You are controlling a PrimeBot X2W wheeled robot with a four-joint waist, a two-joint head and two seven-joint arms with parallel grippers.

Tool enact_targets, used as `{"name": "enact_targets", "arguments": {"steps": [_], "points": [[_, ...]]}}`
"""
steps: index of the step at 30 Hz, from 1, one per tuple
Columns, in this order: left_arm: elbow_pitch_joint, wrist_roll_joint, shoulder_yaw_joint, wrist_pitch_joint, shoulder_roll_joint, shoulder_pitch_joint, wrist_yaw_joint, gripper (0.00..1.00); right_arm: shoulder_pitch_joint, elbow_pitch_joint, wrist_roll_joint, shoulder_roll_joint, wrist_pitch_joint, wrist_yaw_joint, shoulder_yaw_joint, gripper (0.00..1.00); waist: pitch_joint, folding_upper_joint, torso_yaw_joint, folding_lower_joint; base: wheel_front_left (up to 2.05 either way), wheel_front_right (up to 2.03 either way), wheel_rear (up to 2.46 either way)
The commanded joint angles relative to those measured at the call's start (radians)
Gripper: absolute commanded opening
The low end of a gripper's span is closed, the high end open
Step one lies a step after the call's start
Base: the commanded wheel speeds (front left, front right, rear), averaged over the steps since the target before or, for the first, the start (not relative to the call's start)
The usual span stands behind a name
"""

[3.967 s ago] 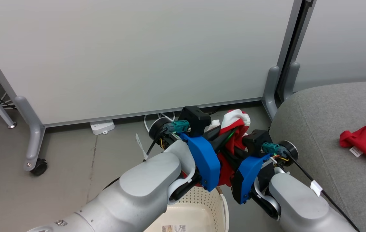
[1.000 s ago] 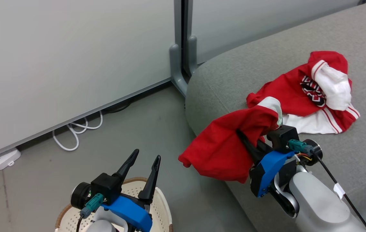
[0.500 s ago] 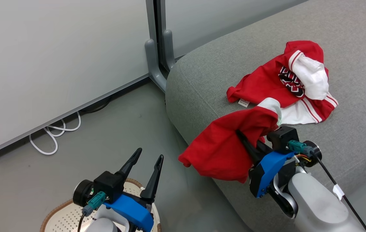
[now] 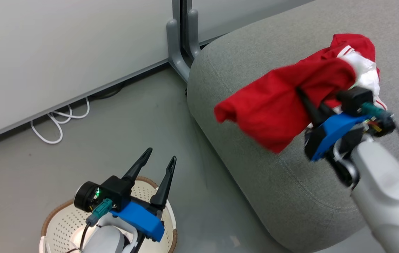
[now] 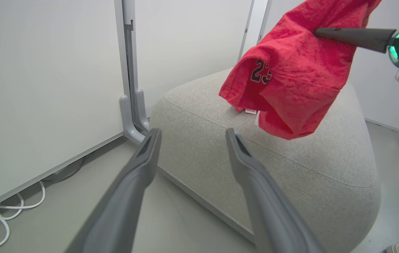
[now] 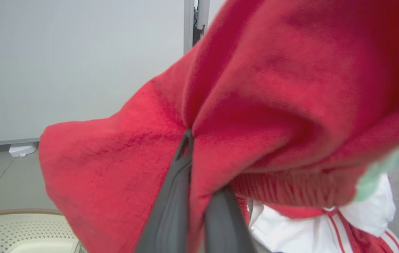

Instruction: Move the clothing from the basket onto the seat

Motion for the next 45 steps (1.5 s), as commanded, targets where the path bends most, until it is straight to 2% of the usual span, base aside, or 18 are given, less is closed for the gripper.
{"name": "enact_targets", "arguments": {"steps": [1,10,15,18,25,33,34,35,36,37,45], "points": [[-0.008,0.009,-0.003,-0.003,0.01,-0.027,-0.004,1.0,-0.053,0.001,0.009,-0.02,0.006,-0.001,-0.033,0.0,0.058,0.0,0.024,-0.0001,0.0,0.0,0.0],[-0.056,0.048,-0.029,-0.003,0.036,-0.164,-0.004,1.0,-0.303,0.06,0.055,-0.21,0.004,-0.001,-0.261,0.0,0.29,0.0,0.12,-0.0001,0.0,0.0,0.0],[-0.104,0.087,-0.055,-0.003,0.05,-0.247,-0.004,1.0,-0.389,0.135,0.04,-0.328,-0.062,-0.001,-0.415,0.0,0.419,0.0,0.183,-0.0001,0.0,0.0,0.0],[-0.135,0.097,-0.062,-0.003,0.057,-0.288,-0.004,1.0,-0.404,0.189,0.029,-0.359,-0.099,-0.001,-0.485,0.0,0.483,0.0,0.207,-0.0001,0.0,0.0,0.0],[-0.183,0.115,-0.064,-0.003,0.07,-0.342,-0.002,1.0,-0.411,0.334,-0.001,-0.335,-0.16,-0.001,-0.571,0.0,0.572,0.0,0.231,-0.0001,0.0,0.0,0.0],[-0.203,0.113,-0.061,-0.003,0.078,-0.324,0.009,1.0,-0.424,0.408,-0.032,-0.304,-0.189,-0.001,-0.585,0.0,0.575,0.0,0.23,-0.0001,0.0,0.0,0.0],[-0.201,0.111,-0.059,-0.003,0.077,-0.322,0.009,1.0,-0.423,0.413,-0.034,-0.303,-0.191,-0.001,-0.581,0.29,0.57,0.0,0.23,-0.0001,0.0,0.0,0.0],[-0.2,0.109,-0.058,-0.003,0.074,-0.321,0.01,1.0,-0.422,0.417,-0.035,-0.305,-0.192,-0.001,-0.578,0.48,0.565,0.0,0.23,-0.0001,0.0,0.0,0.0],[-0.198,0.107,-0.058,-0.003,0.071,-0.319,0.009,1.0,-0.421,0.421,-0.037,-0.308,-0.194,-0.001,-0.576,0.87,0.559,0.0,0.231,-0.0001,0.0,0.0,0.0],[-0.198,0.104,-0.057,-0.003,0.069,-0.318,0.01,1.0,-0.417,0.425,-0.038,-0.31,-0.194,-0.001,-0.574,1.0,0.552,0.0,0.232,-0.0001,0.0,0.0,0.0],[-0.193,0.084,-0.034,-0.003,0.047,-0.275,0.013,1.0,-0.368,0.422,-0.049,-0.303,-0.197,-0.001,-0.552,1.0,0.455,0.0,0.237,-0.0001,0.0,0.0,0.0]]}}
